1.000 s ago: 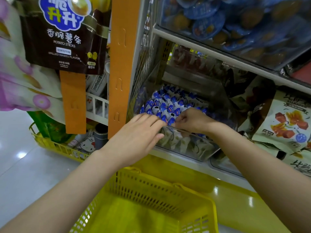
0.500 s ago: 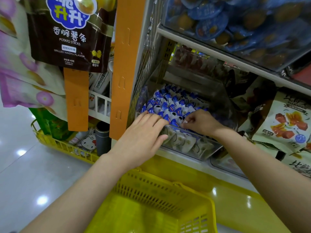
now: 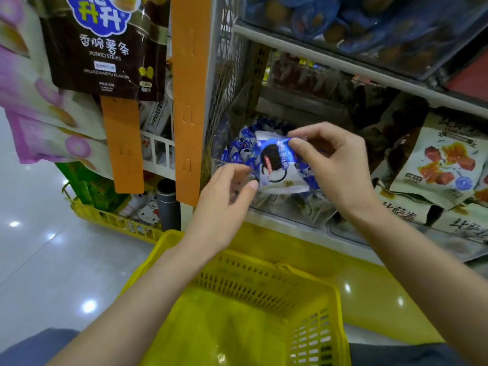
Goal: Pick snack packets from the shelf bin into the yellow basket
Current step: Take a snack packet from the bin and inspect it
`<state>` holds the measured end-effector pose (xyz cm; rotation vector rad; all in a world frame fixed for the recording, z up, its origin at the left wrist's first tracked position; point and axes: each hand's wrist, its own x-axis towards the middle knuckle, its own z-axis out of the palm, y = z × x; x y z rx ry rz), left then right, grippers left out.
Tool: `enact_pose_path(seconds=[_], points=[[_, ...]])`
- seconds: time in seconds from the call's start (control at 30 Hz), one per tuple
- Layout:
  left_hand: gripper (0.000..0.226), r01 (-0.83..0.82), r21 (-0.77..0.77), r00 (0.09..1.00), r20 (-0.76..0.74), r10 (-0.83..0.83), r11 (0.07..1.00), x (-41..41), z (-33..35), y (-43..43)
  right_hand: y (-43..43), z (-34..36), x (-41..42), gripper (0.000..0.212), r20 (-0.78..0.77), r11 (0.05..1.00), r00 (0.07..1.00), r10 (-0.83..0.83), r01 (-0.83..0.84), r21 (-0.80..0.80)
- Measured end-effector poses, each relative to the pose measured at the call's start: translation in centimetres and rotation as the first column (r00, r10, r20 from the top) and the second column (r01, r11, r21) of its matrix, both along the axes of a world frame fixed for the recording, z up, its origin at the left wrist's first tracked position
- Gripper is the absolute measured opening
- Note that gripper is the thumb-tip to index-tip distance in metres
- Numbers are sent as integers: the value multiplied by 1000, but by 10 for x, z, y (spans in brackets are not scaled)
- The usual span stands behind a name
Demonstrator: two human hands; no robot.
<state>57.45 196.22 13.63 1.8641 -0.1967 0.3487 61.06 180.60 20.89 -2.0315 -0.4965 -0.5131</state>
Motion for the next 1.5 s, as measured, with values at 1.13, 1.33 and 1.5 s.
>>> enact_pose_path(seconds=[1.13,1.33,1.5], points=[[26,-40,-290,872,-478,-108,956,-25,-63,-16,0,-112,-50,4,-542,995,840,-7,-51,-90],[20,-127,-468,816,-551,-176,874,-26,-61,-19,-8,-103,-40,8,-735,853,656,171,274,443],[14,-198,-446,879,-475,-43,873,-25,-61,-12,-6,-102,-47,22,-790,912,581,195,188,364]])
